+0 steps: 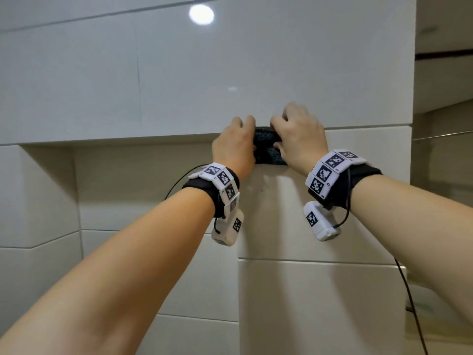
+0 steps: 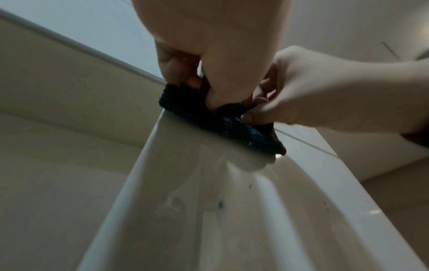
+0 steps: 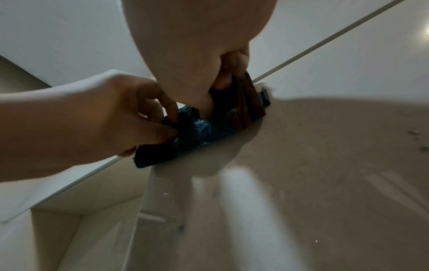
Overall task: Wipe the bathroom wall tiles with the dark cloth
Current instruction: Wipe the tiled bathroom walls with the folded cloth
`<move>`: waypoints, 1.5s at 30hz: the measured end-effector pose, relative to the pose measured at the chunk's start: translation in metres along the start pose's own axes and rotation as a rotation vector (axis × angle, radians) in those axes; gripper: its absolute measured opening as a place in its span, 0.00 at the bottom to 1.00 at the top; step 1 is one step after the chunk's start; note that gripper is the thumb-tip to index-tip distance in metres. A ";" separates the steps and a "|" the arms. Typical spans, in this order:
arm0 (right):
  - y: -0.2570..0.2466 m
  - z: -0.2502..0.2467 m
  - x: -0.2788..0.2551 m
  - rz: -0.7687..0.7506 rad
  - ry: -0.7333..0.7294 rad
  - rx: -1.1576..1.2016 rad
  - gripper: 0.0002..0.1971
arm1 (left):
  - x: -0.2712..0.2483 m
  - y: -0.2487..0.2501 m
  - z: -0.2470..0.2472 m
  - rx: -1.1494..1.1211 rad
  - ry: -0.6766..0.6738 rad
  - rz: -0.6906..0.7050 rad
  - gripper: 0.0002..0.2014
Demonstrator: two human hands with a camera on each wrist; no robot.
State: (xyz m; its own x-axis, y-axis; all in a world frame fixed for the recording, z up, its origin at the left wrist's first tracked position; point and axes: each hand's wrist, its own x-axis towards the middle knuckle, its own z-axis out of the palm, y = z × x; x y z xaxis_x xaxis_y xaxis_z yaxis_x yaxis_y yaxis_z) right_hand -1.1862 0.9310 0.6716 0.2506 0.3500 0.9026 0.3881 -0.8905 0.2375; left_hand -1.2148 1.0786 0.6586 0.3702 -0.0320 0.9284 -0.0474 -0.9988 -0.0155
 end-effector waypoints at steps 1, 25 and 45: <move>-0.004 -0.001 0.001 -0.001 -0.058 -0.019 0.14 | -0.001 0.002 0.001 0.021 -0.034 0.057 0.11; -0.022 0.007 0.008 0.262 -0.386 0.183 0.21 | 0.023 -0.026 -0.001 -0.242 -0.360 0.138 0.17; -0.031 0.021 -0.017 0.309 -0.363 0.217 0.21 | -0.004 -0.024 0.009 -0.273 -0.320 0.084 0.18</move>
State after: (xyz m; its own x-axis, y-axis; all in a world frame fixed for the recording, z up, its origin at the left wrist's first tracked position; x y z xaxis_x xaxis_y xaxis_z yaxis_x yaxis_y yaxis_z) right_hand -1.1838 0.9585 0.6412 0.6589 0.1930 0.7270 0.4125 -0.9010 -0.1346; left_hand -1.2068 1.1027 0.6519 0.6218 -0.1664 0.7653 -0.3181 -0.9466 0.0526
